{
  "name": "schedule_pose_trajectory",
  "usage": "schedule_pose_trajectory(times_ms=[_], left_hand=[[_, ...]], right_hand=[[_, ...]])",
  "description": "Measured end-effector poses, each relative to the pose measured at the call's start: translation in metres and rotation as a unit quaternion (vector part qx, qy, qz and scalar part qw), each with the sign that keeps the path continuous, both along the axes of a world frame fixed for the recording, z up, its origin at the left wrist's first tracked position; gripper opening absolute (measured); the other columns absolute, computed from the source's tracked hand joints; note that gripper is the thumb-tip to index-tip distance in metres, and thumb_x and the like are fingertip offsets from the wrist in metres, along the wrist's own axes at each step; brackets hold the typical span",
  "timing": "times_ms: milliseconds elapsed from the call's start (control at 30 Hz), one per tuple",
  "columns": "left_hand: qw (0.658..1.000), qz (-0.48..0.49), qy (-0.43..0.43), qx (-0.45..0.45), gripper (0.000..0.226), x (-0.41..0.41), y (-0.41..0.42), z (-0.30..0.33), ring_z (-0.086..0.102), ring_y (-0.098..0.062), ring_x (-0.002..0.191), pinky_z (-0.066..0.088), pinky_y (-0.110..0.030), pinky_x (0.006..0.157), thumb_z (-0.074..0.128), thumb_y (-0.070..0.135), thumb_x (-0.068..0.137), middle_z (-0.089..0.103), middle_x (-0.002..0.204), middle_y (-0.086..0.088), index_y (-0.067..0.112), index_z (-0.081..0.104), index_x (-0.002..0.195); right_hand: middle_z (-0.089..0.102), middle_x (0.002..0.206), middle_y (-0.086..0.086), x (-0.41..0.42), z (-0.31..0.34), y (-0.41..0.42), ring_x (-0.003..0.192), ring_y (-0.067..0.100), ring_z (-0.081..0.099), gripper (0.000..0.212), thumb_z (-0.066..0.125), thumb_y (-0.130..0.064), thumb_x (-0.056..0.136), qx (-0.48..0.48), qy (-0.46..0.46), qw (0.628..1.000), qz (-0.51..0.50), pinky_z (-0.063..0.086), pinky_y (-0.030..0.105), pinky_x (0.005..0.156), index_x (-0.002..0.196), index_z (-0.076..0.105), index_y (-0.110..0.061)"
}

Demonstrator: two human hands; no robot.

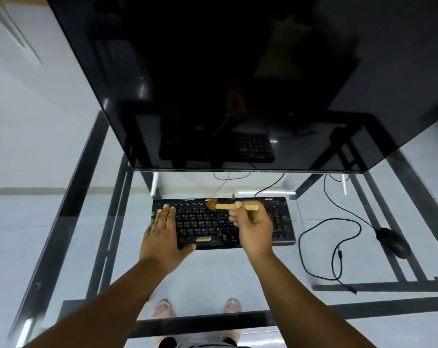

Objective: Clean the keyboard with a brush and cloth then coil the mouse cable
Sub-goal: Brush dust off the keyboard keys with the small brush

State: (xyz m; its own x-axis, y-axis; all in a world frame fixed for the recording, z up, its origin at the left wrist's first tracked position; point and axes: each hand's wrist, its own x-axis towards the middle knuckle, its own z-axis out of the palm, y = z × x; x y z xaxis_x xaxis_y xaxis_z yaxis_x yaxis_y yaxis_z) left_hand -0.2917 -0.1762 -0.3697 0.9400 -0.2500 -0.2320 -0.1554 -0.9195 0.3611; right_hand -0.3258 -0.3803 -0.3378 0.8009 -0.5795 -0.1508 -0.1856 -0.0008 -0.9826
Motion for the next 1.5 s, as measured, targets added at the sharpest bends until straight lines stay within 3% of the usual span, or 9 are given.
schedule_pose_trajectory(times_ms=[367, 567, 700, 900, 1033, 1133, 1200, 1333, 1500], left_hand=[[0.994, -0.025, 0.087, 0.060, 0.126, 0.011, 0.083, -0.014, -0.013, -0.015, 0.149, 0.008, -0.034, 0.120, 0.062, 0.072, 0.074, -0.020, 0.161, 0.000, 0.014, -0.018, 0.152], [0.992, -0.064, 0.080, 0.069, 0.123, 0.012, 0.095, -0.018, -0.014, -0.015, 0.149, 0.012, -0.035, 0.120, 0.058, 0.074, 0.075, -0.022, 0.160, 0.002, 0.016, -0.016, 0.153], [0.991, -0.075, 0.074, 0.077, 0.120, 0.012, 0.098, -0.020, -0.015, -0.015, 0.149, 0.013, -0.034, 0.120, 0.054, 0.076, 0.076, -0.022, 0.160, 0.002, 0.017, -0.015, 0.153], [0.991, -0.079, 0.073, 0.084, 0.119, 0.012, 0.097, -0.018, -0.014, -0.016, 0.149, 0.013, -0.034, 0.119, 0.054, 0.076, 0.076, -0.021, 0.161, 0.002, 0.017, -0.014, 0.154], [0.991, -0.074, 0.075, 0.082, 0.120, 0.012, 0.097, -0.019, -0.013, -0.016, 0.149, 0.014, -0.034, 0.119, 0.055, 0.076, 0.075, -0.021, 0.161, 0.002, 0.017, -0.015, 0.153], [0.992, -0.070, 0.079, 0.072, 0.122, 0.012, 0.097, -0.019, -0.013, -0.016, 0.149, 0.014, -0.034, 0.120, 0.057, 0.075, 0.075, -0.020, 0.161, 0.002, 0.016, -0.014, 0.154], [0.992, -0.069, 0.081, 0.074, 0.123, 0.012, 0.096, -0.018, -0.013, -0.015, 0.149, 0.013, -0.034, 0.119, 0.058, 0.075, 0.074, -0.020, 0.161, 0.002, 0.016, -0.015, 0.153], [0.992, -0.065, 0.083, 0.076, 0.124, 0.012, 0.094, -0.017, -0.013, -0.016, 0.149, 0.012, -0.034, 0.120, 0.059, 0.075, 0.074, -0.021, 0.161, 0.002, 0.016, -0.016, 0.153], [0.992, -0.059, 0.089, 0.072, 0.125, 0.013, 0.092, -0.017, -0.012, -0.017, 0.149, 0.011, -0.035, 0.121, 0.061, 0.074, 0.074, -0.020, 0.161, 0.001, 0.015, -0.016, 0.153]], right_hand=[[0.074, 0.080, 0.008, 0.036, -0.001, 0.107, 0.075, 0.019, 0.072, 0.007, 0.062, -0.017, 0.093, 0.042, 0.044, 0.992, 0.115, 0.059, 0.035, 0.076, 0.087, 0.063, -0.017], [0.062, 0.057, -0.009, 0.031, -0.008, 0.118, 0.042, 0.014, 0.052, 0.009, 0.059, -0.017, 0.093, -0.219, 0.061, 0.973, 0.040, 0.039, 0.028, 0.041, 0.086, 0.063, -0.022], [0.071, 0.067, -0.002, 0.024, -0.009, 0.123, 0.055, 0.025, 0.063, 0.015, 0.060, -0.013, 0.091, -0.136, 0.030, 0.986, 0.094, 0.047, 0.035, 0.049, 0.084, 0.065, -0.026], [0.064, 0.061, -0.014, 0.012, -0.015, 0.117, 0.042, 0.018, 0.052, 0.006, 0.059, -0.016, 0.093, -0.252, 0.035, 0.967, 0.024, 0.036, 0.028, 0.040, 0.090, 0.064, -0.018], [0.070, 0.065, -0.003, 0.004, -0.016, 0.115, 0.048, 0.021, 0.058, 0.007, 0.061, -0.019, 0.091, -0.217, 0.042, 0.964, 0.145, 0.041, 0.031, 0.043, 0.091, 0.067, -0.022], [0.064, 0.057, -0.005, 0.000, -0.018, 0.104, 0.043, 0.014, 0.052, 0.008, 0.058, -0.025, 0.092, -0.348, 0.072, 0.934, 0.030, 0.038, 0.026, 0.041, 0.090, 0.064, -0.021], [0.066, 0.061, -0.005, -0.001, -0.016, 0.099, 0.048, 0.021, 0.058, 0.005, 0.059, -0.022, 0.093, -0.291, 0.045, 0.956, 0.009, 0.045, 0.033, 0.041, 0.091, 0.064, -0.022], [0.069, 0.064, -0.003, 0.000, -0.018, 0.097, 0.050, 0.023, 0.060, 0.007, 0.061, -0.022, 0.092, -0.250, 0.040, 0.956, 0.148, 0.045, 0.035, 0.042, 0.093, 0.067, -0.026], [0.066, 0.062, -0.008, 0.001, -0.017, 0.094, 0.046, 0.015, 0.055, 0.008, 0.059, -0.023, 0.093, -0.318, 0.033, 0.947, 0.028, 0.039, 0.026, 0.042, 0.096, 0.067, -0.021]])
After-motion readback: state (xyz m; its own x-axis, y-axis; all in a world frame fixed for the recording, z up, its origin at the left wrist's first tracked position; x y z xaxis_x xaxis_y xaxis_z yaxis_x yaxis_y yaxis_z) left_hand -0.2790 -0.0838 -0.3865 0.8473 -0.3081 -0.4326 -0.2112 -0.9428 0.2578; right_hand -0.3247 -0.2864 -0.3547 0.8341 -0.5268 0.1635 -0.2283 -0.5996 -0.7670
